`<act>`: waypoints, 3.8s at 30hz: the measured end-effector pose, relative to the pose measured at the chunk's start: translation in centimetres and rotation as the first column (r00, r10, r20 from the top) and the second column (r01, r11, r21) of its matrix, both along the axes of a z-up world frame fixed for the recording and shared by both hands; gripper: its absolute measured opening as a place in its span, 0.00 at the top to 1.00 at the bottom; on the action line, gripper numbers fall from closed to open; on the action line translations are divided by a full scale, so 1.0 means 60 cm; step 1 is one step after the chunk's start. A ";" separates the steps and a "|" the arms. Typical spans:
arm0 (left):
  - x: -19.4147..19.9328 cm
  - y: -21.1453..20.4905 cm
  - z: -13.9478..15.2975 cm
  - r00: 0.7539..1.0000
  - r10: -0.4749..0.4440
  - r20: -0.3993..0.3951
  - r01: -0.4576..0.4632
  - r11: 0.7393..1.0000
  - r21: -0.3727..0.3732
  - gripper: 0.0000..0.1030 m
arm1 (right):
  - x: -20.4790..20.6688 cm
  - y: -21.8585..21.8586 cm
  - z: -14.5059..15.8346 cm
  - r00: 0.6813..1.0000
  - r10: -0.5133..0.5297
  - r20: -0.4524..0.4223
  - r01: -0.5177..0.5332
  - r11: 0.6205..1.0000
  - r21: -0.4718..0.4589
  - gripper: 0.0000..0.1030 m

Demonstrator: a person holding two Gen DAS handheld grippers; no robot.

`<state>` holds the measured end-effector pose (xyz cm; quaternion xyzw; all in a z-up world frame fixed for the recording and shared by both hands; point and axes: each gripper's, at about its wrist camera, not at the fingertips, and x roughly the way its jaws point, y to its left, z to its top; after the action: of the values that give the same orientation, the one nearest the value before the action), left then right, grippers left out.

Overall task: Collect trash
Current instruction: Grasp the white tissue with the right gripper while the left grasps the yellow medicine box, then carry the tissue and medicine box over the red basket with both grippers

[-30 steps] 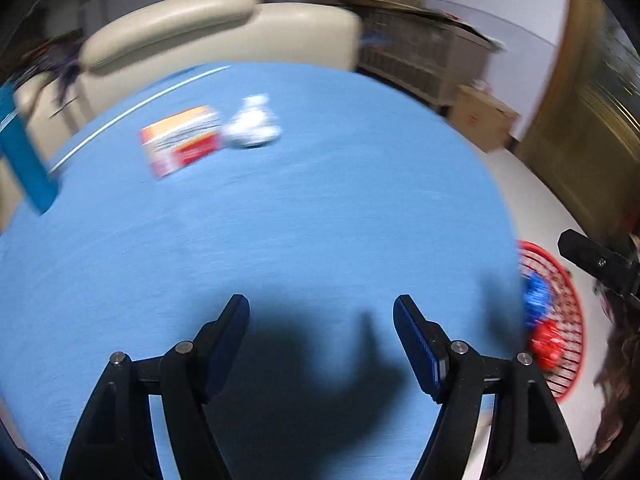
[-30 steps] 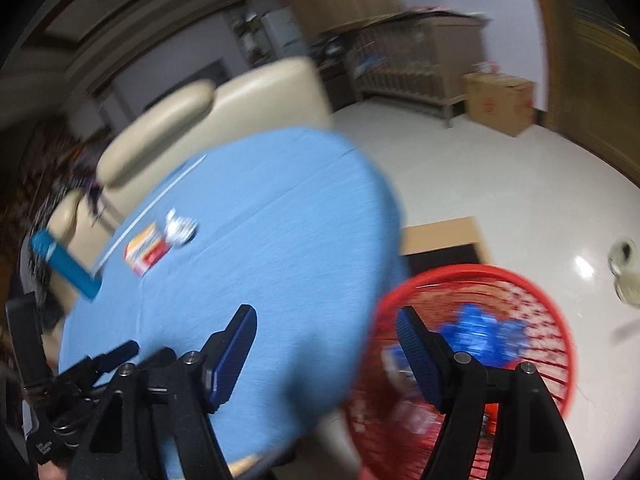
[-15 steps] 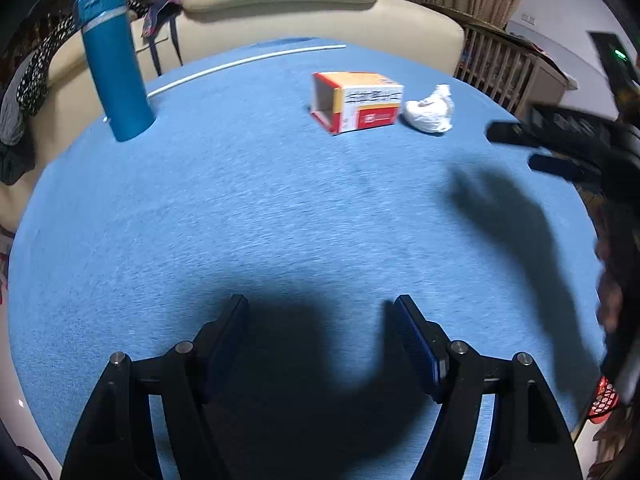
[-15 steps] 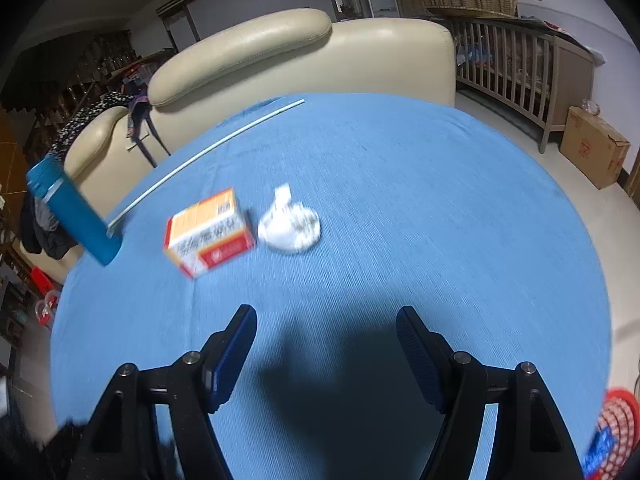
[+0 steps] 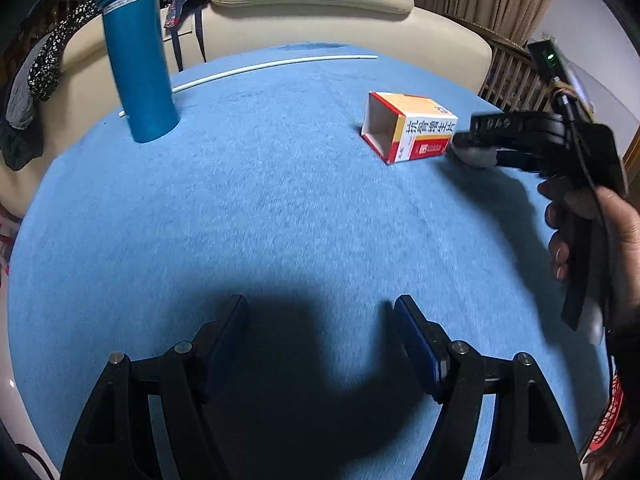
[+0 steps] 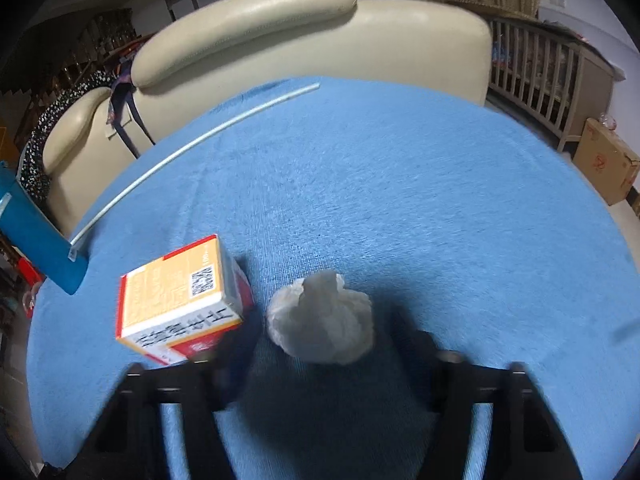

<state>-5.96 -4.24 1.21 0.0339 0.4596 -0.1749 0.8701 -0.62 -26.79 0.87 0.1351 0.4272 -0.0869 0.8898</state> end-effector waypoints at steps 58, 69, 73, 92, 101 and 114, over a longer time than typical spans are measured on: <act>0.193 -0.166 0.037 0.939 -0.342 -0.042 0.344 0.937 0.053 0.51 | -0.098 -0.061 -0.012 0.999 0.021 0.040 -0.024 0.996 0.089 0.61; 0.089 -0.096 0.049 0.992 -0.129 0.011 0.127 0.984 0.124 0.51 | -0.151 0.006 0.010 0.997 0.052 0.054 -0.057 0.994 0.095 0.61; 0.041 -0.060 0.059 0.997 -0.076 0.019 0.074 0.992 0.105 0.51 | -0.184 0.040 0.024 0.995 0.075 0.065 -0.080 0.993 0.085 0.61; -0.094 0.010 0.082 0.998 0.025 0.065 -0.028 0.998 0.056 0.51 | -0.327 0.145 0.064 0.985 0.119 0.126 -0.126 0.991 0.046 0.61; -0.155 0.011 0.085 0.997 0.012 0.080 -0.016 0.999 0.051 0.51 | -0.397 0.132 0.061 0.987 0.073 0.144 -0.081 0.995 0.052 0.61; -0.210 -0.057 0.113 0.988 -0.084 0.127 0.075 0.994 0.074 0.51 | -0.477 0.067 0.069 0.982 -0.032 0.188 0.018 0.997 0.075 0.61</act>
<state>-18.57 -7.66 7.99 0.0936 0.4062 -0.1906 0.8887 -29.25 -22.79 5.03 0.1805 0.3418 -0.0691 0.9197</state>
